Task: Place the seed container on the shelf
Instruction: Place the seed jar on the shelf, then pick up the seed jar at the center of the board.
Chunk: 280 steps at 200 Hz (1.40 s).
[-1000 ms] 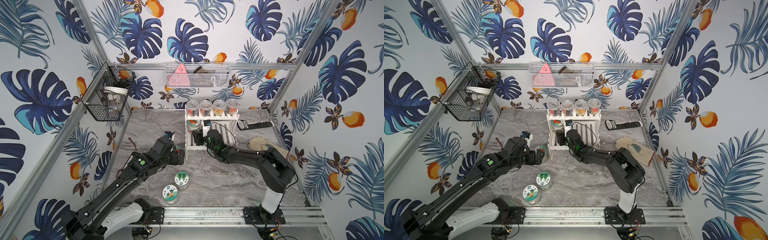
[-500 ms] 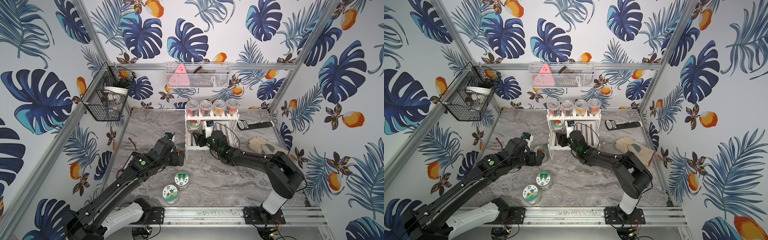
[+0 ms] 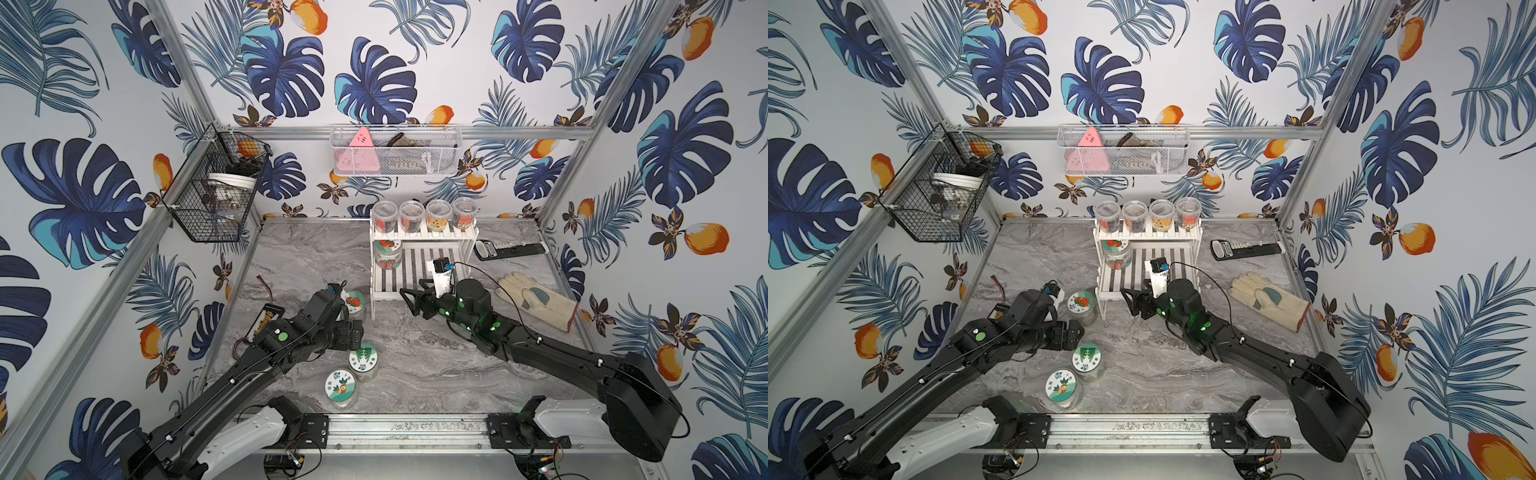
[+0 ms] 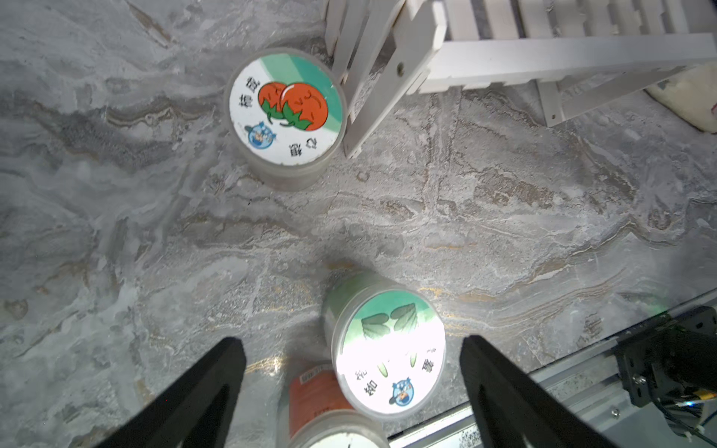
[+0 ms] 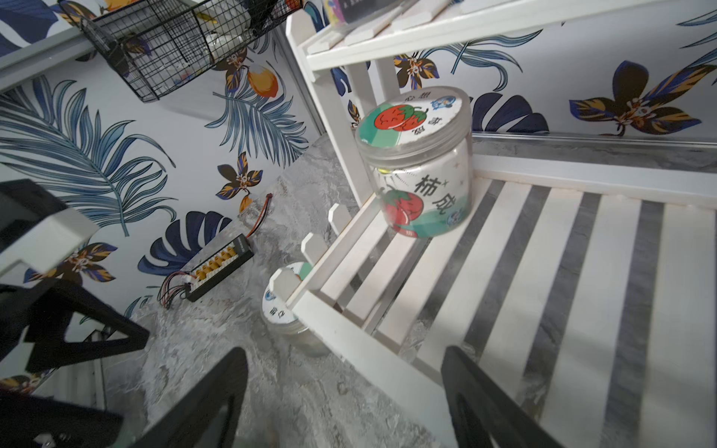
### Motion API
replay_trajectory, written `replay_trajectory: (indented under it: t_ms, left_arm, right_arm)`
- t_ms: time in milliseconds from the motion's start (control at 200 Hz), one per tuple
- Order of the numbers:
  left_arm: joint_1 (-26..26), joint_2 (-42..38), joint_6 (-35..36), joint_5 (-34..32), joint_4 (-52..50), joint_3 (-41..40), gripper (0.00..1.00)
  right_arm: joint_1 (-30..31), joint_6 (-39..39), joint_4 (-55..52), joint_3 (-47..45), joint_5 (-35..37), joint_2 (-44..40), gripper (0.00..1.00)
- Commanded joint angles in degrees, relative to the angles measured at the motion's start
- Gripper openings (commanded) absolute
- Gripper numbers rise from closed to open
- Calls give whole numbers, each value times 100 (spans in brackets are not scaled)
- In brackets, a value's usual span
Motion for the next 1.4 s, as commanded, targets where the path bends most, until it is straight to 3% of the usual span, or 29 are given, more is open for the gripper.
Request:
replay_trajectory:
  t_ms: [0,145,300,520,676,1396]
  left_arm:
    - [-530,53,-484,-639,-445,-31,99]
    - [-1752,668,-757,-1464,-582,215,99]
    - [-2325,1499,-852,-1955,-712,404,99]
    - [-2465,1943,-769,-1845,-547,385,99]
    - [-2461,1918,-735,-1540,-207,214,99]
    - [-2467,2431,-878,-1604,230,3,96]
  right_arm:
    - [69,262,-1014,-122,-278,-321,85]
    - [196,589,-1650,-429,-368,-690,88]
    - [214,773,-1873,-863,-300,-1192,89]
    - [218,697,-2254,-1069,-110,-1675,91]
    - [221,713,-2379,-1062,-222,-1643,92]
    - [220,688,-2114,-1228,-642,-1501,93]
